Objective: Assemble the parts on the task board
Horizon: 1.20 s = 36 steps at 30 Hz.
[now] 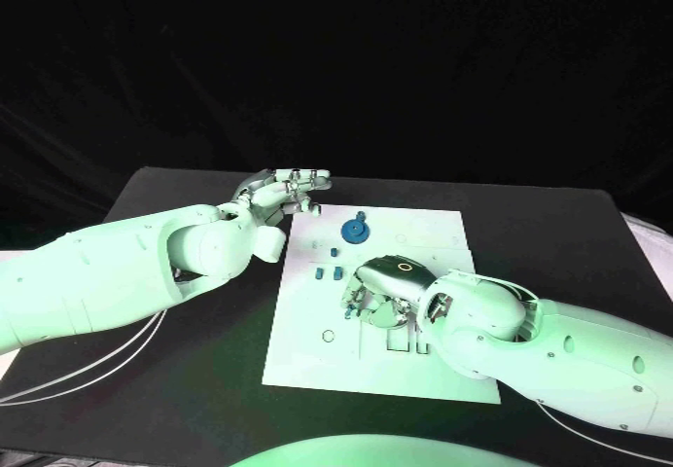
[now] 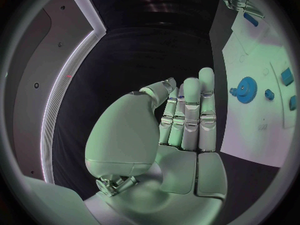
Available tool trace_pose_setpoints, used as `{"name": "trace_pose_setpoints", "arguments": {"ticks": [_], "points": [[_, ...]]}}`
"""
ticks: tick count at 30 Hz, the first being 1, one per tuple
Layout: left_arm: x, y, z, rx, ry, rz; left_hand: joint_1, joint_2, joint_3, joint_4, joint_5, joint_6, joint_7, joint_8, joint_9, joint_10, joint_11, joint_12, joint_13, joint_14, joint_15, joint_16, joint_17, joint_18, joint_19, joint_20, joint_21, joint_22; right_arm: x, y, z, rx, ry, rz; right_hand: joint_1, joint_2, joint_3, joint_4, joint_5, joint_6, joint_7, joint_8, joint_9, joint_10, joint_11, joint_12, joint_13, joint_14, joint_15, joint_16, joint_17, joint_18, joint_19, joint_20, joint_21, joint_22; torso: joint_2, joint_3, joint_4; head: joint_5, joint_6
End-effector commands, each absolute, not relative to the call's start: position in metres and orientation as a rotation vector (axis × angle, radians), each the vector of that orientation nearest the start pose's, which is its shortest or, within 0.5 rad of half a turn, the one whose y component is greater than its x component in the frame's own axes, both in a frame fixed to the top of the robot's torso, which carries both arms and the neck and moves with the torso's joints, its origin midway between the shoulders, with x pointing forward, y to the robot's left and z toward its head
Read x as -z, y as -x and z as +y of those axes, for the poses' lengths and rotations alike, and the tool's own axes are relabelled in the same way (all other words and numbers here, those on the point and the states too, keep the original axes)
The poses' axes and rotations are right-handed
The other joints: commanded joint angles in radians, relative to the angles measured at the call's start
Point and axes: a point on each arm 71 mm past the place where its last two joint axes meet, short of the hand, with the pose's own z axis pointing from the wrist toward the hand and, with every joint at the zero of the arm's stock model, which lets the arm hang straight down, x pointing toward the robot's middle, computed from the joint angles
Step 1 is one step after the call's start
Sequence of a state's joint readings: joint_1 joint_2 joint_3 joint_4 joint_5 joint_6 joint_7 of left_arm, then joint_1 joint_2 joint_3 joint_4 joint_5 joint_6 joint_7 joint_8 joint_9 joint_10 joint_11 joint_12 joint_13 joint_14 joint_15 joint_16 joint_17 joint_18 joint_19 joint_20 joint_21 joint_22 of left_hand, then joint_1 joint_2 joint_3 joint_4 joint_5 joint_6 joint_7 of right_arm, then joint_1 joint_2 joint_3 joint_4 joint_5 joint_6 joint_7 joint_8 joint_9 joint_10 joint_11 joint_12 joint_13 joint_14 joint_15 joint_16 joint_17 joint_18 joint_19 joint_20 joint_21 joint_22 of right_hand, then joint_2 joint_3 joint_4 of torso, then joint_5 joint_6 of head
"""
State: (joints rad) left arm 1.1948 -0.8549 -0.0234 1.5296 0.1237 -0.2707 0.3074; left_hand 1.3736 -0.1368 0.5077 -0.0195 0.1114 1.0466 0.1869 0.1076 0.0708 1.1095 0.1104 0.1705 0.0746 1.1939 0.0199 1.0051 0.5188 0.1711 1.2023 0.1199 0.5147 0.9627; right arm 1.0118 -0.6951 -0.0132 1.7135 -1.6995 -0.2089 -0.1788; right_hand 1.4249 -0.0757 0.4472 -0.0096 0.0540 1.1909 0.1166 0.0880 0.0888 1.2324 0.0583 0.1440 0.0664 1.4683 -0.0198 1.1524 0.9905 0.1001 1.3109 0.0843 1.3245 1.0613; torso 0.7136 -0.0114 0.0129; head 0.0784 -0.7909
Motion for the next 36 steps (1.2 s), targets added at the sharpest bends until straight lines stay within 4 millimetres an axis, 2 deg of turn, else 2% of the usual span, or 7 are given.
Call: {"name": "trace_pose_setpoints", "arguments": {"ticks": [1, 15, 19, 23, 25, 29, 36], "points": [[0.1816, -0.4889, 0.2108, 1.591, 1.294, 1.466, -0.002, 0.006, -0.008, 0.0, -0.005, 0.0, -0.002, 0.006, -0.001, -0.006, 0.002, 0.005, 0.0, -0.007, 0.002, -0.004, -0.001, 0.011, -0.001, -0.001, -0.005, -0.001, 0.2403, -0.392, -0.0745, -0.821, 0.511, 1.798, 0.0, 0.01, 0.003, -0.002, 0.003, 0.003, 0.007, 0.003, 0.001, 0.001, -0.002, -0.002, 0.001, 0.019, -0.005, 0.006, 0.001, 0.002, 0.003, -0.004, 0.004, 0.001, -0.001, -0.0001, 0.0005, 0.002, -0.004], [0.1819, -0.4892, 0.2117, 1.59, 1.294, 1.47, -0.002, 0.007, -0.009, 0.0, -0.005, -0.001, -0.002, 0.006, -0.001, -0.007, 0.002, 0.005, -0.001, -0.008, 0.003, -0.004, -0.002, 0.011, -0.001, -0.001, -0.006, -0.002, 0.241, -0.3895, -0.0726, -0.82, 0.531, 1.802, -0.001, 0.01, 0.003, -0.002, 0.003, 0.005, 0.007, 0.004, 0.002, 0.004, -0.003, -0.001, 0.002, 0.02, -0.005, 0.007, 0.003, 0.002, 0.003, -0.004, 0.004, 0.001, -0.001, 0.0006, -0.0005, 0.006, -0.008], [0.1819, -0.4892, 0.2117, 1.591, 1.294, 1.471, -0.002, 0.007, -0.009, 0.0, -0.005, -0.001, -0.002, 0.006, -0.001, -0.007, 0.002, 0.005, -0.001, -0.008, 0.003, -0.004, -0.002, 0.011, -0.001, -0.001, -0.006, -0.002, 0.2411, -0.39, -0.0727, -0.813, 0.528, 1.798, -0.005, 0.008, 0.001, -0.003, 0.003, 0.005, 0.006, 0.004, 0.003, 0.005, -0.002, -0.003, 0.002, 0.019, -0.005, 0.005, -0.002, 0.003, 0.002, -0.004, 0.003, -0.001, 0.0, -0.0005, 0.0001, 0.005, -0.008], [0.1819, -0.4892, 0.2115, 1.591, 1.294, 1.472, -0.002, 0.007, -0.009, 0.0, -0.005, -0.001, -0.002, 0.006, -0.001, -0.007, 0.002, 0.005, -0.001, -0.008, 0.003, -0.004, -0.002, 0.011, -0.001, -0.001, -0.006, -0.002, 0.2421, -0.3906, -0.072, -0.802, 0.529, 1.805, -0.026, -0.004, -0.006, 0.003, 0.011, -0.022, 0.015, -0.011, -0.003, -0.022, 0.007, -0.022, -0.002, 0.017, 0.001, 0.004, -0.004, 0.003, -0.002, -0.001, 0.001, -0.004, -0.001, -0.0009, 0.0003, 0.005, -0.007], [0.1819, -0.4891, 0.2113, 1.592, 1.294, 1.473, -0.002, 0.007, -0.009, 0.0, -0.005, -0.001, -0.002, 0.006, -0.001, -0.007, 0.002, 0.005, -0.001, -0.008, 0.003, -0.004, -0.002, 0.011, -0.001, -0.001, -0.006, -0.002, 0.2427, -0.3911, -0.0717, -0.796, 0.528, 1.81, -0.045, -0.018, -0.014, 0.009, 0.023, -0.057, 0.027, -0.026, -0.011, -0.044, 0.017, -0.036, -0.003, 0.016, 0.01, 0.003, -0.008, 0.003, -0.005, 0.005, -0.001, -0.009, -0.001, -0.0008, 0.0006, 0.004, -0.008], [0.182, -0.489, 0.2109, 1.593, 1.294, 1.475, -0.002, 0.007, -0.009, 0.0, -0.005, -0.001, -0.002, 0.006, -0.001, -0.007, 0.002, 0.005, -0.001, -0.008, 0.003, -0.004, -0.002, 0.011, -0.001, -0.001, -0.006, -0.002, 0.2428, -0.3922, -0.0717, -0.789, 0.519, 1.806, -0.073, -0.045, -0.031, 0.02, 0.05, -0.099, 0.041, -0.027, -0.021, -0.077, 0.031, -0.051, -0.003, 0.011, 0.021, -0.004, -0.02, 0.006, -0.016, 0.017, -0.01, -0.025, 0.0, 0.0002, 0.0004, 0.005, -0.009], [0.1821, -0.4889, 0.2107, 1.594, 1.294, 1.478, -0.002, 0.007, -0.012, -0.001, -0.005, -0.002, -0.002, 0.006, -0.001, -0.01, 0.003, 0.007, -0.001, -0.009, 0.003, -0.004, -0.003, 0.011, -0.001, 0.0, -0.008, -0.003, 0.242, -0.3924, -0.0707, -0.793, 0.512, 1.795, -0.084, -0.062, -0.049, 0.023, 0.056, -0.135, 0.046, -0.027, -0.024, -0.12, 0.042, -0.062, -0.003, 0.006, 0.029, -0.012, -0.034, 0.01, -0.026, 0.026, -0.02, -0.042, -0.001, -0.0007, 0.0001, 0.004, -0.01]]}}
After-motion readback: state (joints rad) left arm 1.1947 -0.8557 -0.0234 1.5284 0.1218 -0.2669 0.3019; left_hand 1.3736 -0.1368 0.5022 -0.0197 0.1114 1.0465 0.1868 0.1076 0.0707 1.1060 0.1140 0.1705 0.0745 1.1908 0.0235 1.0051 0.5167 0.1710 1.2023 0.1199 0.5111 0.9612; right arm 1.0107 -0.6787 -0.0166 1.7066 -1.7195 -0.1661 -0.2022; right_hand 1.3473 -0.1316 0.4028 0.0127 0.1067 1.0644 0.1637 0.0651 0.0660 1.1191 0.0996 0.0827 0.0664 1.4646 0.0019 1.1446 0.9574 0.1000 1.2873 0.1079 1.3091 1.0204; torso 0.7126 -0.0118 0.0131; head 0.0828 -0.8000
